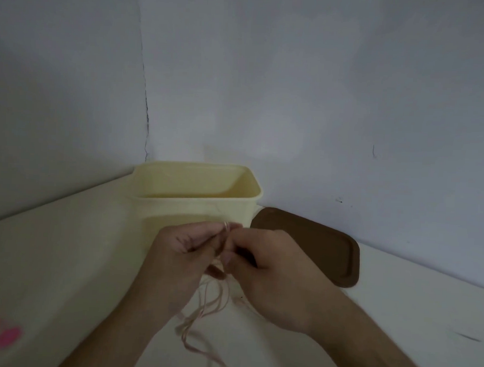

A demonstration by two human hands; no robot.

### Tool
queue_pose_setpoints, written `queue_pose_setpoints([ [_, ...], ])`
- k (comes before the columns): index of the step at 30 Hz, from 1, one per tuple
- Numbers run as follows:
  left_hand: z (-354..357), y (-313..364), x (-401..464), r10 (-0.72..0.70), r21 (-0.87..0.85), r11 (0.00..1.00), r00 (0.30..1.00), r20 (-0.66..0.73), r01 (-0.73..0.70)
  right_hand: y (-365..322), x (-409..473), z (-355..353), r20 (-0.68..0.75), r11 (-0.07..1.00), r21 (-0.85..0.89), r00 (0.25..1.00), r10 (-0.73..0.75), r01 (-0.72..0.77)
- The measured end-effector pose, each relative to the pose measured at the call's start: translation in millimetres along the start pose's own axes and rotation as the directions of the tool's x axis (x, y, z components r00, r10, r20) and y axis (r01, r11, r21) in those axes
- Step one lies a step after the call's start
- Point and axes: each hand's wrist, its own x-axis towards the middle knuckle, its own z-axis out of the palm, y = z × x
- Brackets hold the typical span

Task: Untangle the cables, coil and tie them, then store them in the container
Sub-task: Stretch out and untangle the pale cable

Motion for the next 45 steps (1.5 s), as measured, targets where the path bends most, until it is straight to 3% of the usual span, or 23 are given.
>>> queue_pose_setpoints([
  [3,5.4,2.9,-3.3,-0.069,0.003,0.998,0.983,0.168,0.069,0.5,-0.1,-14.7,-0.114,0.998,0.049,0.993,-0.038,0.044],
  [7,0.5,3.4,-5.7,-0.122,-0.203,0.963,0.957,0.262,0.178,9.8,2.9,-22.6,-0.259,0.990,0.138,0.966,0.001,0.036],
  [11,-4.8,1.5,-5.2,-0.059,-0.342,0.920,0.927,0.370,0.195,17.4,5.6,-10.9,-0.219,0.990,0.140,0.975,0.033,-0.002],
  [15,-5.4,4.7,-3.6,-0.005,-0.479,0.872,0.980,0.201,0.103,18.2,5.3,3.1,-0.111,0.997,0.070,0.993,0.041,-0.033],
  [17,-5.1,7.6,-1.9,-0.024,-0.460,0.886,0.996,0.090,0.063,13.0,3.7,9.0,-0.026,1.000,0.009,0.999,0.023,-0.023],
  [20,-3.9,2.6,1.0,0.041,-0.109,0.993,0.999,0.002,-0.040,6.5,1.5,8.0,0.027,0.999,-0.033,1.000,-0.002,0.003],
  [23,-0.6,-3.4,-0.7,0.020,0.053,0.998,0.994,0.111,-0.026,5.2,1.3,-5.4,-0.069,0.999,-0.031,0.997,-0.034,0.032],
  [28,-7.4,2.0,-1.8,-0.092,-0.245,0.955,0.955,0.283,0.165,16.9,4.3,-18.7,-0.207,0.998,0.060,0.978,-0.003,0.016],
  [31,-8.8,4.3,-3.4,-0.048,-0.380,0.907,0.940,0.338,0.183,23.2,6.1,-9.0,-0.190,0.999,0.041,0.982,-0.001,0.009],
  [35,-4.5,7.1,-2.0,-0.033,-0.475,0.876,0.993,0.110,0.081,20.0,6.5,4.1,-0.051,0.998,-0.055,0.999,-0.017,0.014],
  [37,-4.6,7.4,1.4,-0.025,-0.425,0.905,1.000,0.010,0.027,16.1,7.0,7.0,0.007,0.989,-0.133,0.998,-0.059,0.059],
  [41,-0.2,-0.8,2.6,0.084,-0.012,0.996,0.992,-0.095,-0.086,7.8,5.5,0.5,0.009,0.973,-0.198,0.993,-0.122,0.121],
  [45,0.0,-4.2,0.1,0.024,0.044,0.999,0.994,0.107,-0.029,6.8,2.2,-19.1,-0.164,1.000,0.031,0.987,0.007,-0.002],
])
